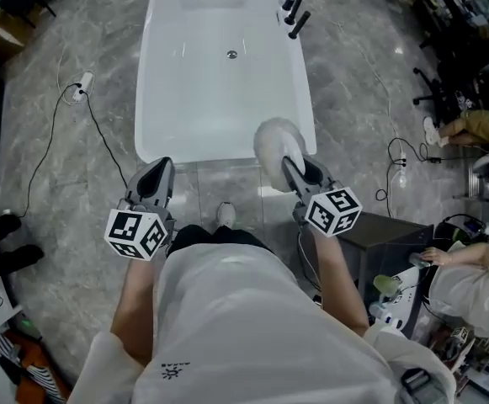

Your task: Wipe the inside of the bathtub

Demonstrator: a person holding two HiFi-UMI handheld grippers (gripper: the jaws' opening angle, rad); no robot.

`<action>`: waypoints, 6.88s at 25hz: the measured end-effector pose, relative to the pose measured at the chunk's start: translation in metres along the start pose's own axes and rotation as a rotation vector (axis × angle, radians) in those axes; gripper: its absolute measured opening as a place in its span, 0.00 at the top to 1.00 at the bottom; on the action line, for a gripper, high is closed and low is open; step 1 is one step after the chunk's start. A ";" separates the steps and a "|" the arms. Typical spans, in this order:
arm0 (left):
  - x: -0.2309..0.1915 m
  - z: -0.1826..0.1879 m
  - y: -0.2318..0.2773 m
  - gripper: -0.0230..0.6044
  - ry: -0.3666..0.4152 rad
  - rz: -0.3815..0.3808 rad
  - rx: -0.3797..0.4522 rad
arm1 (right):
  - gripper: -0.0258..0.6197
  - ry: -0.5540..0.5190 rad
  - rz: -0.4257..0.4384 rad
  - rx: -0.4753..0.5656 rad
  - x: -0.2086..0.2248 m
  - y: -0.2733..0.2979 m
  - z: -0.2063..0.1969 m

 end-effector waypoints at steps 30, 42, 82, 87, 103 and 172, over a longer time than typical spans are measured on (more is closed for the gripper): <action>-0.076 -0.055 0.134 0.96 -0.031 -0.345 -0.258 | 0.81 0.103 -0.250 -0.140 0.034 0.091 -0.060; -0.003 -0.099 0.193 0.96 -0.010 -0.438 -0.352 | 0.81 0.145 -0.255 -0.200 0.099 0.067 -0.077; 0.003 -0.272 0.282 0.96 -0.074 -0.256 -0.475 | 0.82 -0.214 -0.053 -0.754 0.276 0.160 -0.226; -0.010 -0.277 0.277 0.96 -0.074 -0.246 -0.484 | 0.82 -0.256 -0.070 -0.826 0.275 0.167 -0.241; -0.049 -0.276 0.258 0.96 -0.079 -0.223 -0.489 | 0.82 -0.040 -0.146 -0.958 0.273 0.176 -0.257; -0.282 -0.233 0.125 0.96 -0.078 0.044 -0.450 | 0.82 0.250 0.254 -0.930 -0.089 0.410 -0.371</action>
Point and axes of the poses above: the fingertips, and each gripper's own axes: y forward along the fingers, x to its right, z out of its top, the point moved 6 cm from there along -y, backward along the fingers, and after that the axes turned 13 degrees about x, right-handed, at the moved point
